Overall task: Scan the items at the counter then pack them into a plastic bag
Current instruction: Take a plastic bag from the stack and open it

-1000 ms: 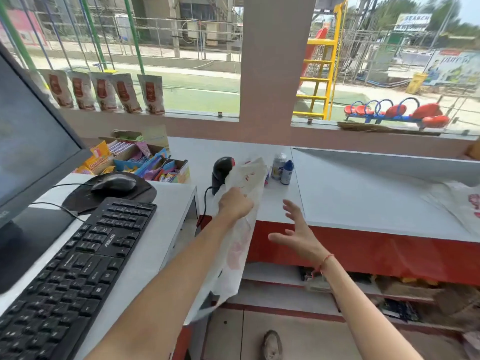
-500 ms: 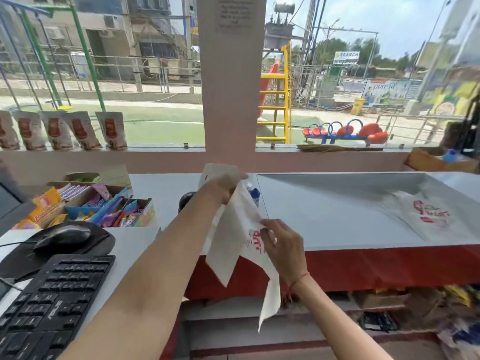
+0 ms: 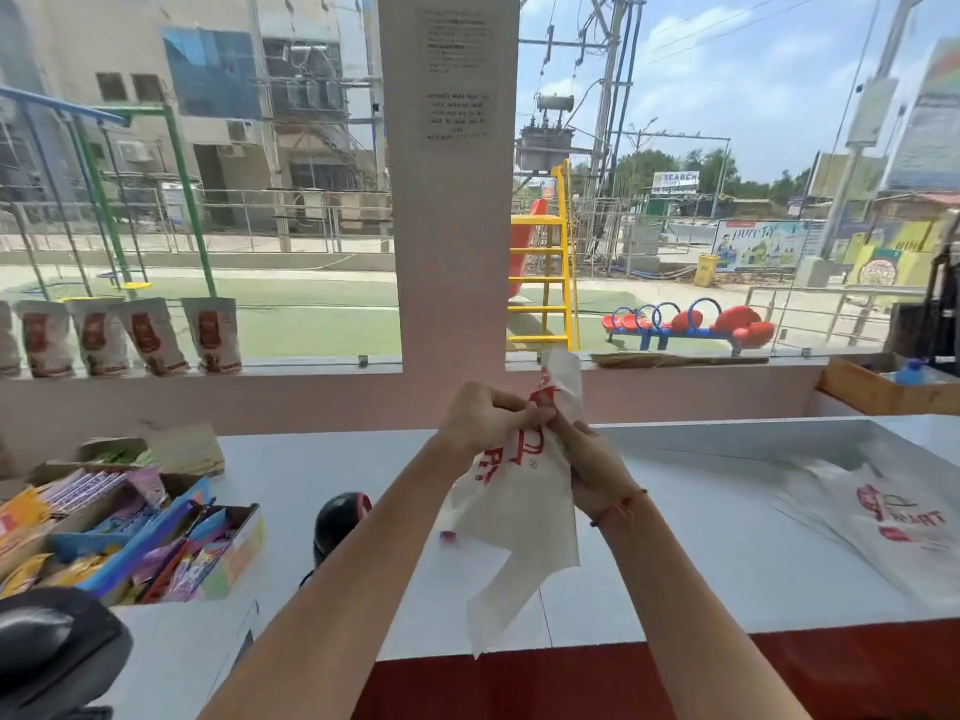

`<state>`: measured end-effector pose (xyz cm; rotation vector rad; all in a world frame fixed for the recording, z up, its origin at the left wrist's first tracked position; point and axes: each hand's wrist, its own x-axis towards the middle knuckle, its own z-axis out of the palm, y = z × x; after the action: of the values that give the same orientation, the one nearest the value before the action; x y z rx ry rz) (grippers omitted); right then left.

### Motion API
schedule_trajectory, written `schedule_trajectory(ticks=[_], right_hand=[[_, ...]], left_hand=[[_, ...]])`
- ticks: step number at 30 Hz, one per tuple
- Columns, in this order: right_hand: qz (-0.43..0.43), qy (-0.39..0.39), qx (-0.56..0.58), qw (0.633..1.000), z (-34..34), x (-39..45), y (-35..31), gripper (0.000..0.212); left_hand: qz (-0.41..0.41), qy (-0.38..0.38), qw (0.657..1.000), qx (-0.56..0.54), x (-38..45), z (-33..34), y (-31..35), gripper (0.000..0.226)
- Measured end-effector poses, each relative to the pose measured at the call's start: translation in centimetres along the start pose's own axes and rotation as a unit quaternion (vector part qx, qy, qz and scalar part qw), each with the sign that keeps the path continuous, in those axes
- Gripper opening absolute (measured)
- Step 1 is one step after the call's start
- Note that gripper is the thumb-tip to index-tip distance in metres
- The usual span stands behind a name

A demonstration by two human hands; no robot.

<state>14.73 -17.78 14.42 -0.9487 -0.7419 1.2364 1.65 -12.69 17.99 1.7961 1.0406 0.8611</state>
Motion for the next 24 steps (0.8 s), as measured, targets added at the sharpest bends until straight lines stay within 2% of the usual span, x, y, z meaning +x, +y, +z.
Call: schedule_trajectory(ticks=[3,5,7,8,9,10,11,13,15,17,19,20,21,22,24], right_hand=[[-0.022,-0.064,0.015,0.998,-1.5,5.0,-2.6,0.044],[-0.05,-0.087,0.015,0.995,-2.6,8.4,-4.8,0.042],[-0.05,-0.192,0.078,0.977,-3.8,11.8,-6.6,0.026],[-0.049,-0.216,0.101,0.97,-4.6,13.6,-7.6,0.015],[-0.038,-0.156,0.077,0.984,-5.4,15.5,-8.7,0.019],[-0.049,-0.032,0.013,0.998,-6.9,18.4,-10.4,0.013],[-0.068,0.055,-0.023,0.996,-8.3,19.8,-11.7,0.006],[-0.074,0.133,-0.034,0.988,-11.5,23.4,-13.5,0.018],[-0.09,0.18,-0.045,0.978,-13.2,26.0,-13.8,0.019],[-0.123,0.171,-0.073,0.975,-12.6,28.3,-12.9,0.023],[-0.156,0.136,-0.101,0.973,-10.2,30.3,-11.4,0.013],[-0.169,0.117,-0.12,0.971,-8.7,31.3,-10.7,0.013],[-0.181,0.101,-0.136,0.969,-7.6,32.1,-10.0,0.017],[-0.188,0.089,-0.157,0.965,-6.5,32.8,-9.5,0.022],[-0.206,0.085,-0.199,0.954,-5.4,34.2,-8.8,0.026]], left_hand=[[0.043,0.046,0.996,-0.055,5.2,0.0,0.5,0.025],[0.055,0.047,0.995,-0.068,9.0,0.4,1.3,0.027],[0.068,0.054,0.993,-0.079,13.0,0.8,1.9,0.027],[0.076,0.075,0.991,-0.079,15.0,0.6,2.2,0.025],[0.081,0.105,0.988,-0.075,16.8,0.0,2.1,0.022],[0.074,0.149,0.984,-0.064,19.3,-1.0,2.1,0.021],[0.053,0.193,0.978,-0.049,20.7,-2.5,1.6,0.022],[0.017,0.278,0.96,0.011,23.3,-5.9,0.0,0.025],[0.01,0.332,0.932,0.142,24.5,-8.2,-1.9,0.025],[0.035,0.32,0.921,0.218,25.4,-8.1,-3.2,0.04],[0.124,0.247,0.931,0.237,26.5,-6.4,-3.7,0.083],[0.178,0.208,0.925,0.263,27.2,-5.4,-3.8,0.098],[0.225,0.181,0.911,0.295,27.8,-4.4,-3.9,0.102],[0.25,0.174,0.896,0.322,28.5,-3.7,-4.1,0.095],[0.243,0.217,0.88,0.345,29.4,-3.6,-4.5,0.067]])
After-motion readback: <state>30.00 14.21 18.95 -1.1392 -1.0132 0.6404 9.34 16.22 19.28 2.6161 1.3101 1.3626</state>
